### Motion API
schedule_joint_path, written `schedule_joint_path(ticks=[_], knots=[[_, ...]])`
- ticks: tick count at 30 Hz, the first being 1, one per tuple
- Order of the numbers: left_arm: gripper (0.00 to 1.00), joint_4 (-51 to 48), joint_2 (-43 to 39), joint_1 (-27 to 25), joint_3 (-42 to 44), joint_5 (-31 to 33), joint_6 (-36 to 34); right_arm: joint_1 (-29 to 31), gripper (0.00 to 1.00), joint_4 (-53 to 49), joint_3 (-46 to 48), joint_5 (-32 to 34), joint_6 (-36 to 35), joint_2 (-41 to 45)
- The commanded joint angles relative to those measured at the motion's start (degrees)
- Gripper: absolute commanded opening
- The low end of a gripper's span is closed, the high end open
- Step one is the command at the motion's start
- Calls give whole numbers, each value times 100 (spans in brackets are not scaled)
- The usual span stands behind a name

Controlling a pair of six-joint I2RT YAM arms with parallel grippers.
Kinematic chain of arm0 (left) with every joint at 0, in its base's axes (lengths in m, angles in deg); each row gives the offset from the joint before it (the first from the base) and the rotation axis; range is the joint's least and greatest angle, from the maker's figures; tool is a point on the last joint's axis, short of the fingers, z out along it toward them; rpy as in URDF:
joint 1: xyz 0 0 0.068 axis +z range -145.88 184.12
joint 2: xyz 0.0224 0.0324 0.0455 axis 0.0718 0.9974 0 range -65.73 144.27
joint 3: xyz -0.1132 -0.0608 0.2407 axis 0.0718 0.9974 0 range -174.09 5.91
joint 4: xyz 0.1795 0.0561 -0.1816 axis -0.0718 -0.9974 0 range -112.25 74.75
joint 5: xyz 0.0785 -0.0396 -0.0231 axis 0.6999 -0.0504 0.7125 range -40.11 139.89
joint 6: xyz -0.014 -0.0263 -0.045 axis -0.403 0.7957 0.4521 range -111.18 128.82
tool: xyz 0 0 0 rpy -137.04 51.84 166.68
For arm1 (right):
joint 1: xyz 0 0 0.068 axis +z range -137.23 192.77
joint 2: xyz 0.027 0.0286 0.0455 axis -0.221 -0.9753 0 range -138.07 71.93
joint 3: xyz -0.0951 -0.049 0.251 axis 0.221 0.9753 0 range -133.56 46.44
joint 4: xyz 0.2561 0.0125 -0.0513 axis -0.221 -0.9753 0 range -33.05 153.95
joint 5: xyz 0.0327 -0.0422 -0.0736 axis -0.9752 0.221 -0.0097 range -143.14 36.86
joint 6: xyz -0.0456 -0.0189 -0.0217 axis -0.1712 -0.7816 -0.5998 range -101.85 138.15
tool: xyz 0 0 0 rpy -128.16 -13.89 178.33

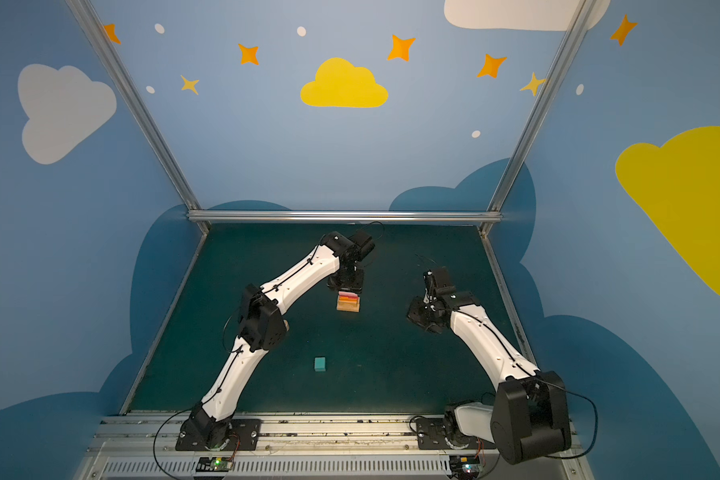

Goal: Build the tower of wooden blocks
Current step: 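Lower the pink block onto the magenta and red cubes and open the left gripper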

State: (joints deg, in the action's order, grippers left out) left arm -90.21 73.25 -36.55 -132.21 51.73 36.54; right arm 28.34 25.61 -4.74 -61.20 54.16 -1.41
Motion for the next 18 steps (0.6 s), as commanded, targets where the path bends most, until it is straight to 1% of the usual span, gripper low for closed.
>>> schedule_joint_path(ticks=[1,13,18], knots=[[58,-89,148,-15,-126,39,37,-31,46,-15,55,-12,-13,9],[65,-98,147,-17,-124,53,50,-36,46,-4,62,-36,-7,9],[71,-72,147,-8,-128,53,66,-33,46,12,73,-39,-11,6]])
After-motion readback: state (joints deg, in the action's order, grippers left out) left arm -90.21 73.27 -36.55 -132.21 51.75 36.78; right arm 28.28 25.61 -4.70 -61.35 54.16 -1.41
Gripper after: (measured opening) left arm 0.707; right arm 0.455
